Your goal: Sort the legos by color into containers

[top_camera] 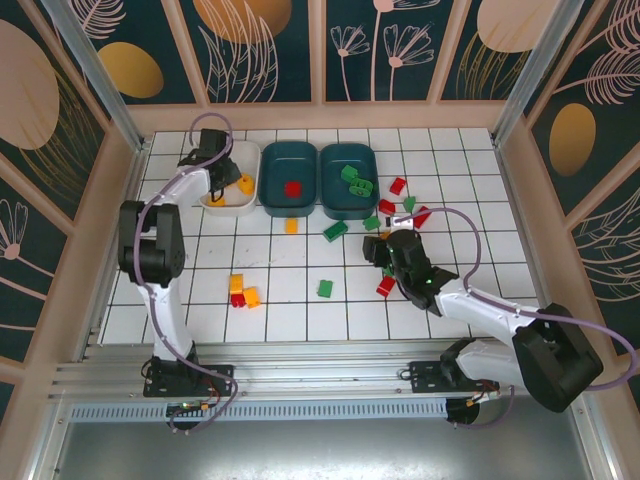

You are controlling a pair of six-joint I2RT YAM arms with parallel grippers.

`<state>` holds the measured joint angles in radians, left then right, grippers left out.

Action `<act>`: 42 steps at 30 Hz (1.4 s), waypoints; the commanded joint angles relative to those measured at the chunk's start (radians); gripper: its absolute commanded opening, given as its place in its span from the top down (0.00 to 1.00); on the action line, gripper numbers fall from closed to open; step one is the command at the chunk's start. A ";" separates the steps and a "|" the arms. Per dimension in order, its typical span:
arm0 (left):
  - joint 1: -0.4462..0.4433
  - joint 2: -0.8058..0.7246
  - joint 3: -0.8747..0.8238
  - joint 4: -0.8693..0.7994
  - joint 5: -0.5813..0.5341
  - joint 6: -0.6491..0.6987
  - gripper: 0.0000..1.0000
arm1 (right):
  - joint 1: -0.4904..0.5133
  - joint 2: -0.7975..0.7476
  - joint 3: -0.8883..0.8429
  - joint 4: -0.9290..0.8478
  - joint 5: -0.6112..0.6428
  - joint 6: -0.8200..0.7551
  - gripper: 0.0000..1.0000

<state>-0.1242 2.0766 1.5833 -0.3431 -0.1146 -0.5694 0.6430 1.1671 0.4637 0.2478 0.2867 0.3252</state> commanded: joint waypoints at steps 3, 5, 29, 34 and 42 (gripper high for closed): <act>-0.005 -0.008 0.100 -0.066 0.056 0.002 0.38 | 0.001 -0.033 -0.016 0.034 0.015 0.012 0.38; -0.004 -0.063 0.074 -0.053 0.066 0.009 0.18 | 0.001 -0.030 -0.015 0.036 0.014 0.011 0.37; -0.390 -0.977 -1.061 0.049 -0.085 -0.201 0.18 | 0.032 0.051 0.009 0.059 0.012 0.006 0.37; -0.390 -0.856 -1.008 0.045 -0.151 -0.151 0.20 | 0.041 0.065 0.010 0.055 0.024 0.005 0.37; -0.390 -0.807 -1.026 0.025 -0.158 -0.160 0.35 | 0.043 0.048 0.007 0.051 0.038 0.003 0.37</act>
<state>-0.5110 1.2583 0.5602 -0.2947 -0.2485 -0.7353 0.6773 1.2270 0.4603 0.2668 0.2905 0.3241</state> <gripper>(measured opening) 0.667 0.630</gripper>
